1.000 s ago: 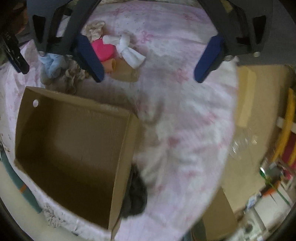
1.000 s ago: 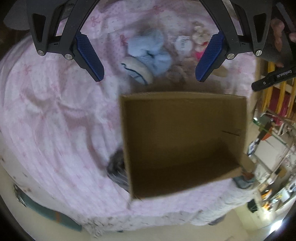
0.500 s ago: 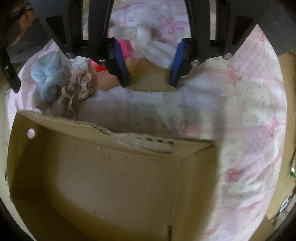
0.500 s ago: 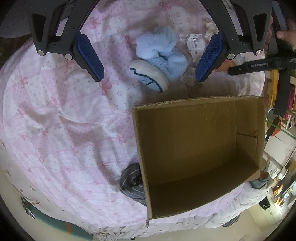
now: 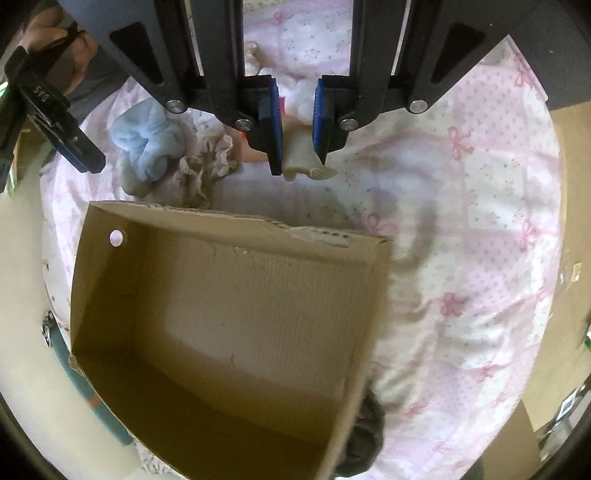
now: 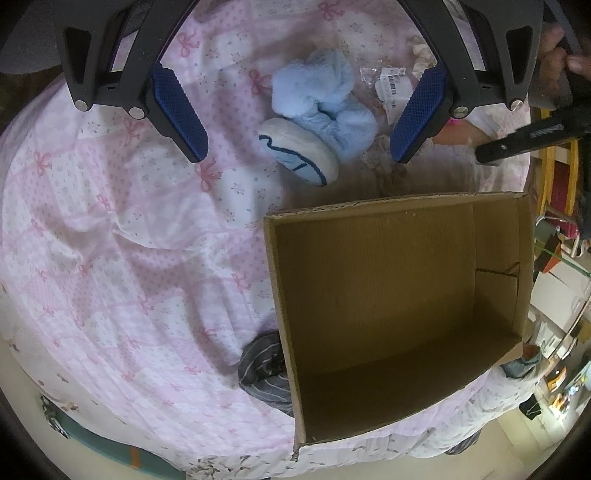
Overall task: Organize soft objects
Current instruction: 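Grasp the light blue plush toy with the right gripper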
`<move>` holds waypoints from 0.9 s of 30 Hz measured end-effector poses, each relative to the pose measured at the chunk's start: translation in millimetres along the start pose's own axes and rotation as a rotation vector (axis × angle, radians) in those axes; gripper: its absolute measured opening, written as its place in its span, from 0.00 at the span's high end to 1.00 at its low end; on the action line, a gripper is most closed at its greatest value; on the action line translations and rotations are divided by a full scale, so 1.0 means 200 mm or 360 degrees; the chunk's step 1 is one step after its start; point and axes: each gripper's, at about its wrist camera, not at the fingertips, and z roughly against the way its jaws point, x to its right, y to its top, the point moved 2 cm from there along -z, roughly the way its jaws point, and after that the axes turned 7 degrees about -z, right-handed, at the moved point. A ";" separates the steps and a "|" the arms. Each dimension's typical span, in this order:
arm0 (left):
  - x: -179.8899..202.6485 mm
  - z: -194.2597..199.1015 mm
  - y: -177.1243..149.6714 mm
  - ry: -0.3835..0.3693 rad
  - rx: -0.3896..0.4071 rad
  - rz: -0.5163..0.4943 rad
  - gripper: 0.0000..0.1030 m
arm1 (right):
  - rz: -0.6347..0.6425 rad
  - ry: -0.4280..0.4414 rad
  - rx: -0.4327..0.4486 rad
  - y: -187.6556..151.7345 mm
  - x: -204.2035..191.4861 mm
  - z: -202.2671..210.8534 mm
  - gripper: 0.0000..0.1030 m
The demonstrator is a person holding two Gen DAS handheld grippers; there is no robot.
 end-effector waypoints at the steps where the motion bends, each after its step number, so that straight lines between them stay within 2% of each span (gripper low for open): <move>1: -0.01 0.01 -0.01 0.0004 0.0015 0.0019 0.88 | -0.0003 0.0001 0.0000 0.00 0.00 0.00 0.00; 5: -0.08 0.16 -0.03 -0.0056 0.0193 0.0109 0.87 | -0.0006 0.0000 0.0002 0.00 0.01 0.01 0.00; 7: -0.15 0.15 0.00 -0.0049 0.0153 0.0122 0.86 | -0.0010 -0.0003 0.0003 0.00 0.01 0.01 0.00; 9: -0.18 0.12 -0.02 -0.0103 0.0084 0.0174 0.86 | -0.0015 -0.0006 0.0003 0.00 0.02 0.01 0.00; 12: -0.14 0.06 -0.05 -0.0093 0.0027 0.0123 0.86 | -0.0006 -0.0013 -0.0003 0.00 0.01 0.01 0.00; 16: -0.12 0.09 -0.05 -0.0144 0.0105 0.0145 0.87 | 0.0012 -0.0021 0.0001 -0.01 0.01 0.01 0.00; 20: -0.11 0.19 -0.07 0.0018 0.0174 0.0026 0.87 | 0.0029 -0.0027 0.0011 -0.02 0.00 0.02 0.00; 24: -0.09 0.25 -0.12 0.0071 0.0190 -0.0017 0.88 | -0.0025 0.0022 0.0026 0.00 0.04 0.05 0.00; 27: -0.08 0.29 -0.15 0.0120 0.0219 -0.0039 0.88 | -0.0081 0.0034 -0.0042 0.01 0.10 0.02 0.00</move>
